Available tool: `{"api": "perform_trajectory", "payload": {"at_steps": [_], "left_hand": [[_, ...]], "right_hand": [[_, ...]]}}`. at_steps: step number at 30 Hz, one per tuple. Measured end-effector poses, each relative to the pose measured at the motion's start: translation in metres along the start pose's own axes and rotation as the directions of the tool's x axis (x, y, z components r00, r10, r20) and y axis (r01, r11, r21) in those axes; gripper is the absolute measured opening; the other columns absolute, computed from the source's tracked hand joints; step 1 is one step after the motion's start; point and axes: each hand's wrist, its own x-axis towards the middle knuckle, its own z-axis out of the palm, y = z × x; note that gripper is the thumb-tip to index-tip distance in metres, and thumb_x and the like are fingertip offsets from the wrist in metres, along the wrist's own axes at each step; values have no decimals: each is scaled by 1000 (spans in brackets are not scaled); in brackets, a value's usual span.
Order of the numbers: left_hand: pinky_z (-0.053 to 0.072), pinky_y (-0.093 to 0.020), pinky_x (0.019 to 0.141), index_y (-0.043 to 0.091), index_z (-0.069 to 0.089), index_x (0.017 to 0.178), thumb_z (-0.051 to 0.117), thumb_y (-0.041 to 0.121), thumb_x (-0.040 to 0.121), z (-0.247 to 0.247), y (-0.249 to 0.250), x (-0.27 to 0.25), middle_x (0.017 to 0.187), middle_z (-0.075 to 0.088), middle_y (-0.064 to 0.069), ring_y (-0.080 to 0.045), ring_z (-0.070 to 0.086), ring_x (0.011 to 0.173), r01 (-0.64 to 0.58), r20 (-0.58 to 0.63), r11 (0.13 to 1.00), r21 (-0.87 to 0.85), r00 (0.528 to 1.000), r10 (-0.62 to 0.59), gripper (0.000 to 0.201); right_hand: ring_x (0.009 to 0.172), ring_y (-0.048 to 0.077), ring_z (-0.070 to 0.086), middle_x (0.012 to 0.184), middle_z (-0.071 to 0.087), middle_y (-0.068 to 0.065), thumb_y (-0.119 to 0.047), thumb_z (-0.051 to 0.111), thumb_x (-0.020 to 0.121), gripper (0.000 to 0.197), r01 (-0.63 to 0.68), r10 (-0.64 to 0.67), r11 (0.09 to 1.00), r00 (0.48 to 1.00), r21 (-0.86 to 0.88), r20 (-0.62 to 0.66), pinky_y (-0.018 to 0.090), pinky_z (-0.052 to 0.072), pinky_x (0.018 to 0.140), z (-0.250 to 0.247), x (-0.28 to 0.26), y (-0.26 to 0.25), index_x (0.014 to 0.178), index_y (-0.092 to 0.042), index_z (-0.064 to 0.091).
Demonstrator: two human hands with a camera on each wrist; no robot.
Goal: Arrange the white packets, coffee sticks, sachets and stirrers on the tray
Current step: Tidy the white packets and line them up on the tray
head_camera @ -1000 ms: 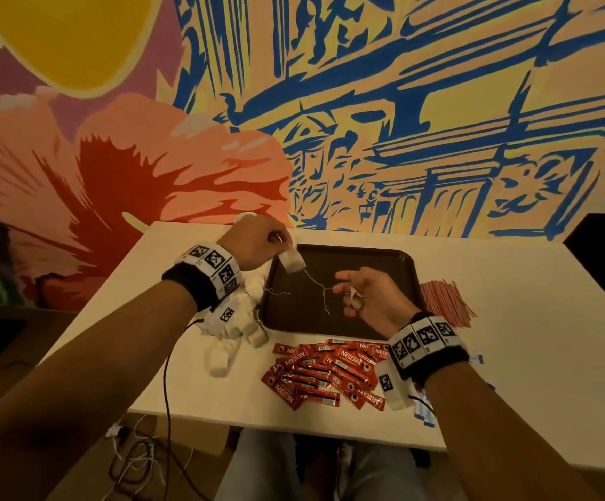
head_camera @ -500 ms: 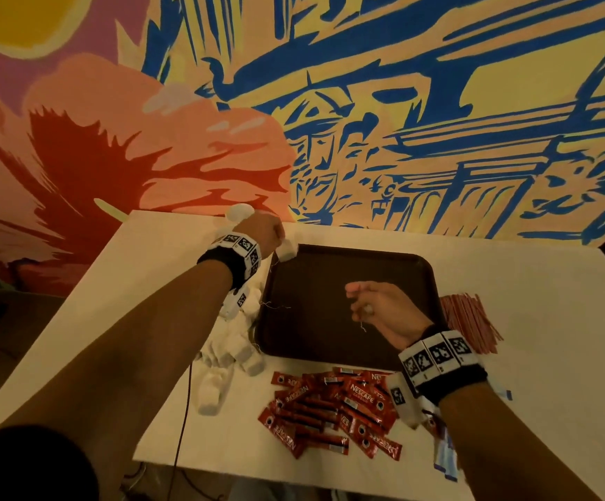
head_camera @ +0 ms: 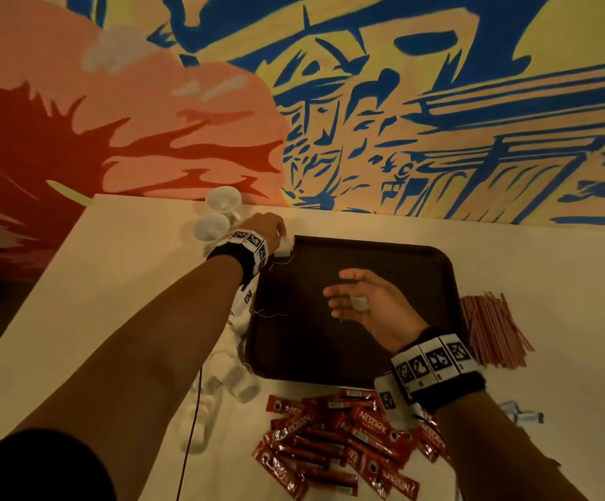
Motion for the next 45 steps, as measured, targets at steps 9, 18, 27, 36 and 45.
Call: {"api": "perform_trajectory", "payload": {"at_steps": [9, 18, 27, 36, 45], "left_hand": [[51, -31, 89, 29, 59, 106, 59, 14, 93, 0, -3, 14, 118, 64, -4, -20, 58, 95, 64, -56, 992, -105, 996, -70, 20], [44, -22, 72, 22, 65, 111, 65, 21, 91, -60, 23, -69, 102, 66, 5, -14, 62, 85, -73, -204, 903, -423, 979, -16, 20], [56, -24, 66, 13, 70, 109, 67, 21, 95, -125, 78, -241, 88, 69, 5, -12, 68, 74, -274, -139, 582, -765, 954, 267, 16], [49, -27, 60, 20, 68, 119, 74, 24, 90, -107, 94, -325, 94, 74, 2, -9, 65, 79, -272, -8, 530, -803, 895, 446, 29], [53, -31, 66, 5, 70, 104, 71, 4, 88, -113, 89, -340, 86, 64, -20, -23, 62, 70, -291, -158, 523, -801, 946, 284, 16]], "right_hand": [[92, 30, 71, 119, 70, 24, -5, 56, 98, 30, -38, 38, 998, 999, 51, 6, 38, 59, 78, 7, 5, -1, 129, -6, 55], [60, 20, 58, 117, 72, 20, -59, 53, 95, 56, 31, -30, 999, 999, -24, 36, 29, 43, 50, 29, -47, -25, 131, -16, 51], [37, 14, 45, 124, 70, 19, -79, 41, 83, 83, 165, -154, 985, 970, -48, 187, 17, 27, 35, 45, -121, -19, 144, -23, 42], [37, 13, 44, 68, 61, 9, -83, 32, 91, 83, 171, -114, 968, 953, -185, 282, 18, 30, 34, 63, -158, 2, 141, -20, 50], [95, 30, 73, 114, 72, 23, -43, 62, 97, 46, 268, -189, 938, 926, -217, 326, 36, 61, 77, 62, -181, 4, 129, -10, 63]]}}
